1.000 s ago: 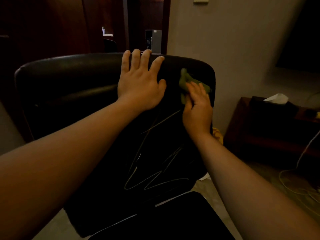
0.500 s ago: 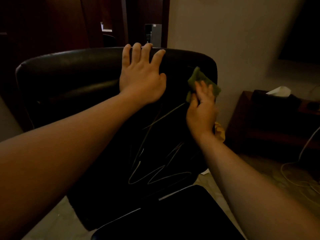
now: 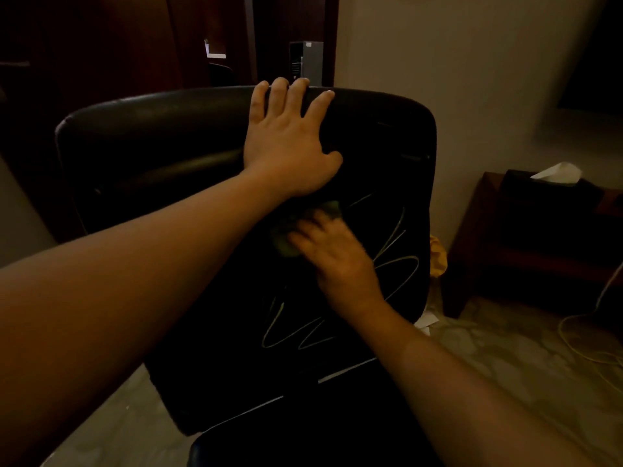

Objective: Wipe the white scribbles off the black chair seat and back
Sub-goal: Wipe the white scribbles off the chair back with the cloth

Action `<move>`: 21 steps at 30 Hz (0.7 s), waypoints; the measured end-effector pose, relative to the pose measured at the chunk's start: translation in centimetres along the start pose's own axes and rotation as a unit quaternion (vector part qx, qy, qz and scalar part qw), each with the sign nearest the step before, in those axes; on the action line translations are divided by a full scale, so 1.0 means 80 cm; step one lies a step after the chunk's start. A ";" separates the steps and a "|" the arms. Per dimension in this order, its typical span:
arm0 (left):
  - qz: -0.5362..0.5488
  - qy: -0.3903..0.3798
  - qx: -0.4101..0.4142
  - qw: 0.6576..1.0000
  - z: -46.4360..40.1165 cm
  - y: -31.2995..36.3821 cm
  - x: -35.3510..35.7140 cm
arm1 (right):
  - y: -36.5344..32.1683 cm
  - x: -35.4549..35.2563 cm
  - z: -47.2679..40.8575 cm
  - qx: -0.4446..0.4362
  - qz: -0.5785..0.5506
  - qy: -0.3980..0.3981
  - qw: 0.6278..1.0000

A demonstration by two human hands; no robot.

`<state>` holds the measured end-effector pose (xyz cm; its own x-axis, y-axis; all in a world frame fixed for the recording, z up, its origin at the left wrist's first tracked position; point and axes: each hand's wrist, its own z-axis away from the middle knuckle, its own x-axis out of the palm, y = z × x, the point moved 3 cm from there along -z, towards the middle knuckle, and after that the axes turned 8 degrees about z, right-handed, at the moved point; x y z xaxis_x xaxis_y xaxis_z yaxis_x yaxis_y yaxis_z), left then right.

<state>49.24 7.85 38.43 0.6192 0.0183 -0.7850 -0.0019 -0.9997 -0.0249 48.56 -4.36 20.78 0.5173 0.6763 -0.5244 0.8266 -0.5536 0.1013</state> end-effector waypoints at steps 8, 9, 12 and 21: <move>0.002 -0.010 0.004 1.000 -0.003 0.003 0.002 | 0.093 -0.049 -0.020 0.285 -0.010 0.108 0.953; 0.000 -0.009 0.003 1.000 -0.003 0.004 0.003 | 0.090 -0.049 -0.023 0.320 -0.018 0.125 0.939; -0.006 -0.002 -0.002 1.000 -0.002 0.004 0.004 | 0.062 -0.037 -0.033 0.394 -0.038 0.151 0.906; -0.018 0.003 0.012 1.000 0.002 -0.006 0.004 | -0.093 0.036 0.064 0.019 -0.040 -0.040 0.998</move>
<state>49.33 8.36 38.07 0.6246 0.0543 -0.7790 0.0016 -0.9977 -0.0682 42.78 -0.78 14.20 0.4286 0.6790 -0.5960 0.8552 -0.5177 0.0251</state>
